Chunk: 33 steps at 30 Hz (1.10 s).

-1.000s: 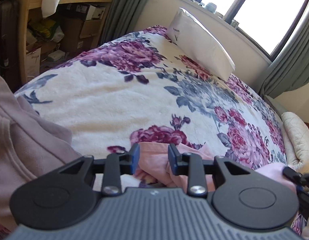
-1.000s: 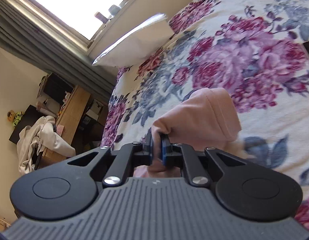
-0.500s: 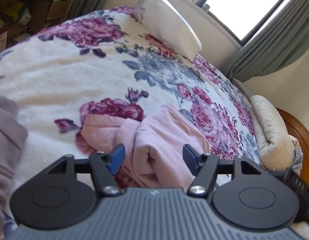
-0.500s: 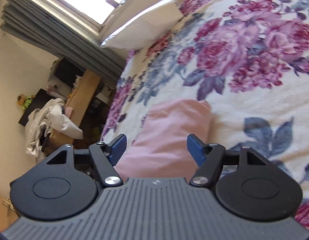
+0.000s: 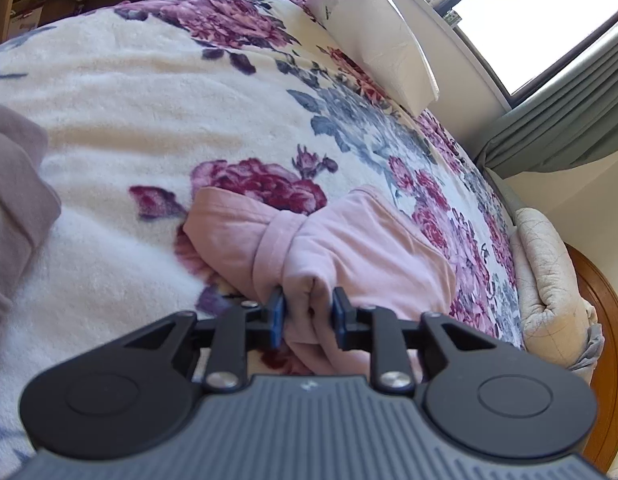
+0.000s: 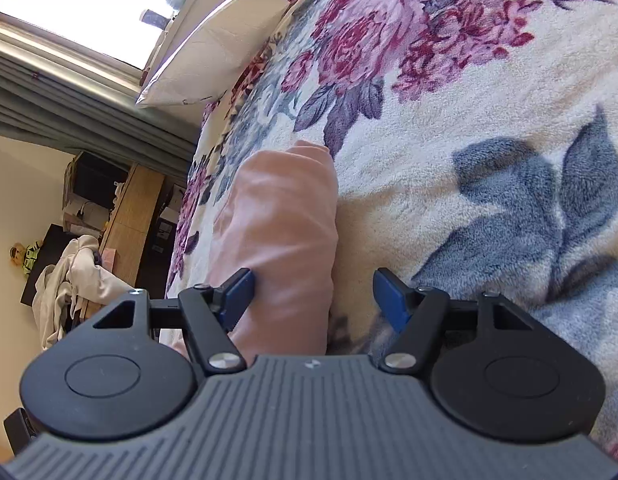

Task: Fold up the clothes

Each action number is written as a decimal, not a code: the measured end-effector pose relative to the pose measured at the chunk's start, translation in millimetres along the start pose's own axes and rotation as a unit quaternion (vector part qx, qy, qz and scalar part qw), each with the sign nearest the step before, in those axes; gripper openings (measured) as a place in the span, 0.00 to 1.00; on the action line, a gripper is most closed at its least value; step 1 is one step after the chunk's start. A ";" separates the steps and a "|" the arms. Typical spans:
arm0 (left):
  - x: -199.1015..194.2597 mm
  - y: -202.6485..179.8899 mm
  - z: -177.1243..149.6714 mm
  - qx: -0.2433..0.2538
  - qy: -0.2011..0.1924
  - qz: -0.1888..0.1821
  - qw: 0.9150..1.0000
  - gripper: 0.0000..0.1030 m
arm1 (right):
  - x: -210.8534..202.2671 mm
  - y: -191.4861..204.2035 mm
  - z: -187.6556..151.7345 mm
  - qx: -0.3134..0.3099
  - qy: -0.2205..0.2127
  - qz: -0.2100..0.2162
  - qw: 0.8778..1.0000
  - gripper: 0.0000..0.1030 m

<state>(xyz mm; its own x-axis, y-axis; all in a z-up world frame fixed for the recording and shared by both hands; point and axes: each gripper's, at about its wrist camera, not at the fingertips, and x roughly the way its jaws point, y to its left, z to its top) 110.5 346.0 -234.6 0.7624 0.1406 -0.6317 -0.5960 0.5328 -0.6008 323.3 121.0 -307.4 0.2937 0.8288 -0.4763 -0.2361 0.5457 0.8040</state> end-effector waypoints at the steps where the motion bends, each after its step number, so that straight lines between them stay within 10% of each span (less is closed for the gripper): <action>1: -0.4 3.1 0.1 -0.009 -0.007 0.009 1.000 0.62 | 0.8 0.6 -0.1 -0.002 0.000 0.004 1.000 0.60; 7: 12.1 -2.5 -4.3 0.024 -0.078 0.025 0.996 0.83 | 6.1 -6.8 -4.3 0.026 -0.027 0.014 0.999 0.62; 14: -7.2 -22.2 -6.6 0.106 -0.177 0.063 0.976 0.84 | -8.4 0.0 -8.9 0.011 -0.034 0.013 0.999 0.62; 18: -30.4 -30.7 0.1 0.134 -0.206 0.022 0.969 0.98 | -21.7 -0.3 -14.9 -0.006 -0.038 0.021 0.999 0.62; 24: 33.8 -0.9 29.1 0.054 -0.023 -0.039 0.998 0.98 | -8.8 0.6 -23.6 -0.011 -0.023 0.039 0.999 0.62; 33: 50.2 -4.0 11.8 0.066 0.071 -0.099 0.990 0.95 | -1.8 -3.1 -27.7 -0.026 -0.013 0.055 0.998 0.62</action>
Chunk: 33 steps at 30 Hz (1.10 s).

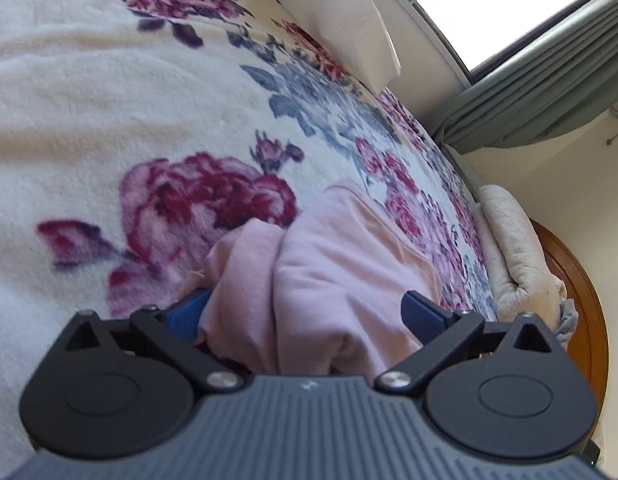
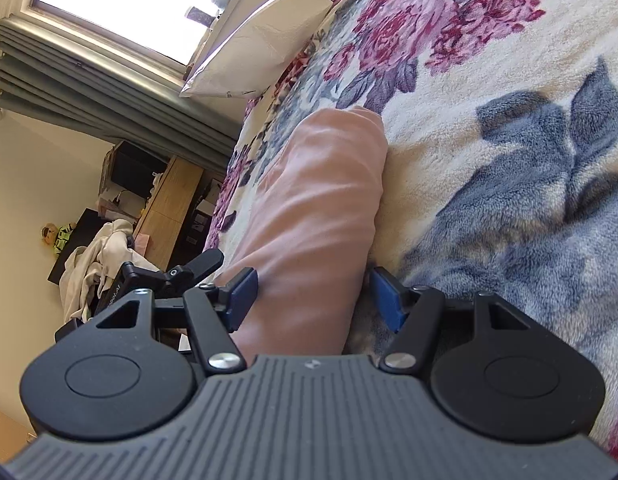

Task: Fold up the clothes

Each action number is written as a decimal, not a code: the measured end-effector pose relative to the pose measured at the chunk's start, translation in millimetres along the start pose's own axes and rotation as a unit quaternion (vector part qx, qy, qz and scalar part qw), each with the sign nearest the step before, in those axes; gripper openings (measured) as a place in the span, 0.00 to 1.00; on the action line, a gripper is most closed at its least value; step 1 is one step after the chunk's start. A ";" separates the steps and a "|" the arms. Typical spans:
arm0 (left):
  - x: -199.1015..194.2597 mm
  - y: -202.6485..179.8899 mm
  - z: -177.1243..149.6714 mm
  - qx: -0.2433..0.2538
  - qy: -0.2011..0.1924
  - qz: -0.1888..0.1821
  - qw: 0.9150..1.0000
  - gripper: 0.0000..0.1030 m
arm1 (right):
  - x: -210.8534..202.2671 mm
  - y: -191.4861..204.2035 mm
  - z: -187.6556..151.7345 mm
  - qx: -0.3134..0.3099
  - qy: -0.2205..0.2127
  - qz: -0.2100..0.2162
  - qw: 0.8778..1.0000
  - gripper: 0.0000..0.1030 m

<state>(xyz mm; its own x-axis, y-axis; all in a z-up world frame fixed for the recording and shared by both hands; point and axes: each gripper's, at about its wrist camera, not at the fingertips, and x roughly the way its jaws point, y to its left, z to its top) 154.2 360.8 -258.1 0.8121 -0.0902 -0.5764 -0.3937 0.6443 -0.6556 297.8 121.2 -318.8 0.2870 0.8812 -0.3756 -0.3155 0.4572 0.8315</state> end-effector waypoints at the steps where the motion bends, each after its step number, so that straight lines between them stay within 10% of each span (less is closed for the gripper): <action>1: 1.3 1.3 -0.2 -0.008 0.006 -0.007 1.000 0.92 | 0.8 -0.5 -0.7 -0.003 0.000 0.003 1.000 0.61; 5: 6.7 25.1 -0.9 -0.131 0.055 -0.091 0.986 0.45 | -2.3 -2.1 1.3 0.005 0.005 0.014 1.000 0.45; 15: -13.4 17.1 -101.2 -0.303 0.097 -0.206 0.925 0.43 | -73.7 -1.6 26.0 -0.055 0.051 0.021 0.997 0.44; 20: -35.5 18.3 -113.5 -0.281 0.103 -0.160 0.941 0.51 | -117.7 3.2 12.6 -0.167 -0.012 -0.091 0.982 0.44; 26: -99.0 -23.1 -64.2 -0.085 0.031 -0.067 0.994 0.57 | -121.1 43.2 -30.7 -0.239 -0.028 0.000 0.971 0.33; 30: -114.2 -48.6 -43.7 -0.018 -0.025 -0.093 0.995 0.62 | -86.7 53.9 -69.2 -0.311 0.020 -0.024 0.950 0.29; 33: -83.1 -54.2 -29.5 -0.024 -0.030 -0.159 0.987 0.63 | -84.5 34.2 -75.2 -0.255 0.012 0.003 0.967 0.30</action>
<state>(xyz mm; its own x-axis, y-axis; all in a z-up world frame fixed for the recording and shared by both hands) 95.3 311.0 -189.1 0.9215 -0.2352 -0.3090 -0.1344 0.5534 -0.8220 194.8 71.4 -289.4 0.2644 0.8840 -0.3854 -0.7244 0.4459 0.5257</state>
